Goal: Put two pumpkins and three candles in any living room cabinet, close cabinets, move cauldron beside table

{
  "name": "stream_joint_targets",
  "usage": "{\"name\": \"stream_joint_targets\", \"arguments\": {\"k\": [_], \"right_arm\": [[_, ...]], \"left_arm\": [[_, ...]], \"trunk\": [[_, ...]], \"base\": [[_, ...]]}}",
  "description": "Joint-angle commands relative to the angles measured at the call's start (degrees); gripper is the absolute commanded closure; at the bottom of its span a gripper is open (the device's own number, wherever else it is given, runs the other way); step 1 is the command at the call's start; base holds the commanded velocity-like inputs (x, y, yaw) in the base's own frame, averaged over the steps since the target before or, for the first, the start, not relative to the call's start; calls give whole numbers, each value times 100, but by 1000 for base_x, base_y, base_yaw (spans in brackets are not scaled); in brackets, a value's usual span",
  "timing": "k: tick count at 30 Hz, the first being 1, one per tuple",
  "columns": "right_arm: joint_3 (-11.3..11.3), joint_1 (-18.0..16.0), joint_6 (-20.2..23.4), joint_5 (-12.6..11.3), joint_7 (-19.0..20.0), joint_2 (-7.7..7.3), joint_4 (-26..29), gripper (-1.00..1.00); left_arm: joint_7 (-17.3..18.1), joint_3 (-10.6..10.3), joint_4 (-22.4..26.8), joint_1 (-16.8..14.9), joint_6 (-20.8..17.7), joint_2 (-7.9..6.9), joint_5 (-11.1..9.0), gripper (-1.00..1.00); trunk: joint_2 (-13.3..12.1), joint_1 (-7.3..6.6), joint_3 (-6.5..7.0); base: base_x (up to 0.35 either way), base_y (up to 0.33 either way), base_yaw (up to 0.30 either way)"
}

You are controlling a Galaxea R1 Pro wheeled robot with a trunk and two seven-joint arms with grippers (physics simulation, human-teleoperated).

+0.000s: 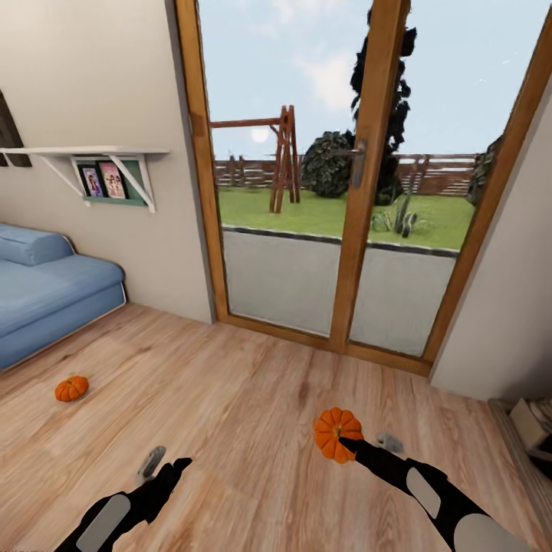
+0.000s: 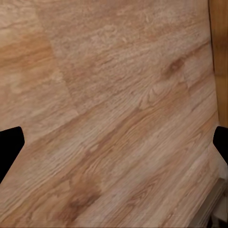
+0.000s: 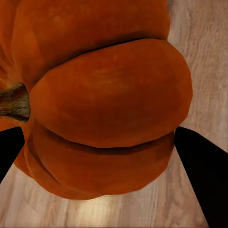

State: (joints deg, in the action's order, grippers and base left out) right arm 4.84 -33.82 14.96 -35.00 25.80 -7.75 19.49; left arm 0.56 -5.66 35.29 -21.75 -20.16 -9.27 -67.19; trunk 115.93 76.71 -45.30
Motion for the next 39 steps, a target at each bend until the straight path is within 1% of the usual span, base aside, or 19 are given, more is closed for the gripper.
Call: {"name": "stream_joint_targets", "arguments": {"k": [1, 39], "right_arm": [[34, -2, 24, -85, -7, -8, 11, 100], [43, -2, 17, -85, -49, -1, 3, 100]], "left_arm": [[6, -21, -1, -5, -5, -5, -22, -100], [6, -20, -4, -5, -5, -6, -22, -100]], "trunk": [[2, 2, -5], [2, 2, -5]], "base": [[264, -209, 269], [264, -209, 289]]}}
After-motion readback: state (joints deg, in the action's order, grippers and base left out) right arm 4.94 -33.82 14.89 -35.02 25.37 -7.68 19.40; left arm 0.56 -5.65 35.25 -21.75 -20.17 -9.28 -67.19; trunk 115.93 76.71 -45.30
